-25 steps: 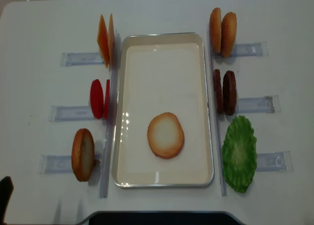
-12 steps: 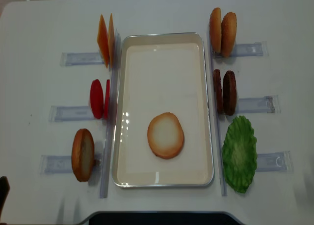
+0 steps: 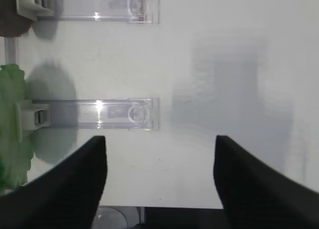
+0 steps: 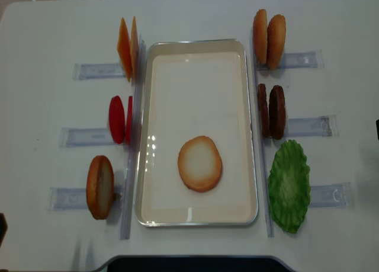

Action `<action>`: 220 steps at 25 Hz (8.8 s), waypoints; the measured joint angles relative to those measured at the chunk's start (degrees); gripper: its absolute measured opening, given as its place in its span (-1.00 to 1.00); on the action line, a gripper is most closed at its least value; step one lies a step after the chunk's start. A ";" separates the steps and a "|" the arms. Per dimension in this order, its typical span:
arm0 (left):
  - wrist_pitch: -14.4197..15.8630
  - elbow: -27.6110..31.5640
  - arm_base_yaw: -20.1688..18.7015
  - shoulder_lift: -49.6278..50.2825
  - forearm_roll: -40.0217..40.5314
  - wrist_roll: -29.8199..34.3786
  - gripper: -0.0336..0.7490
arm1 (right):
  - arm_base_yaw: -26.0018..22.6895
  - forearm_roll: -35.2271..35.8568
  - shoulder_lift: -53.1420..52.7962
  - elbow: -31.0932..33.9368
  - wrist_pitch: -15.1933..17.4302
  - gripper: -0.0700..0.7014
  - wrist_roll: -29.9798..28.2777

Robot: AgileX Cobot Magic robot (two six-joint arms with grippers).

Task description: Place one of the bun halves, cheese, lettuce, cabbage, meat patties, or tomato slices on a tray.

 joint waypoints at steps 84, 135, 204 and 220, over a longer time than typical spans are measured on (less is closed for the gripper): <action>0.00 0.00 0.00 0.00 -0.05 0.00 -0.51 | 38.30 6.42 7.76 -4.56 -10.38 -0.63 27.15; 0.00 0.00 0.00 0.00 -0.05 0.00 -0.51 | 32.72 64.53 38.12 -5.18 -32.07 -0.63 -35.99; 0.00 0.00 0.00 0.00 -0.05 0.00 -0.51 | -5.19 -1.55 13.48 -5.18 -1.98 0.40 -1.96; 0.00 0.00 0.00 0.00 -0.05 0.00 -0.51 | -5.19 -2.32 -10.80 9.38 -0.19 0.40 -1.89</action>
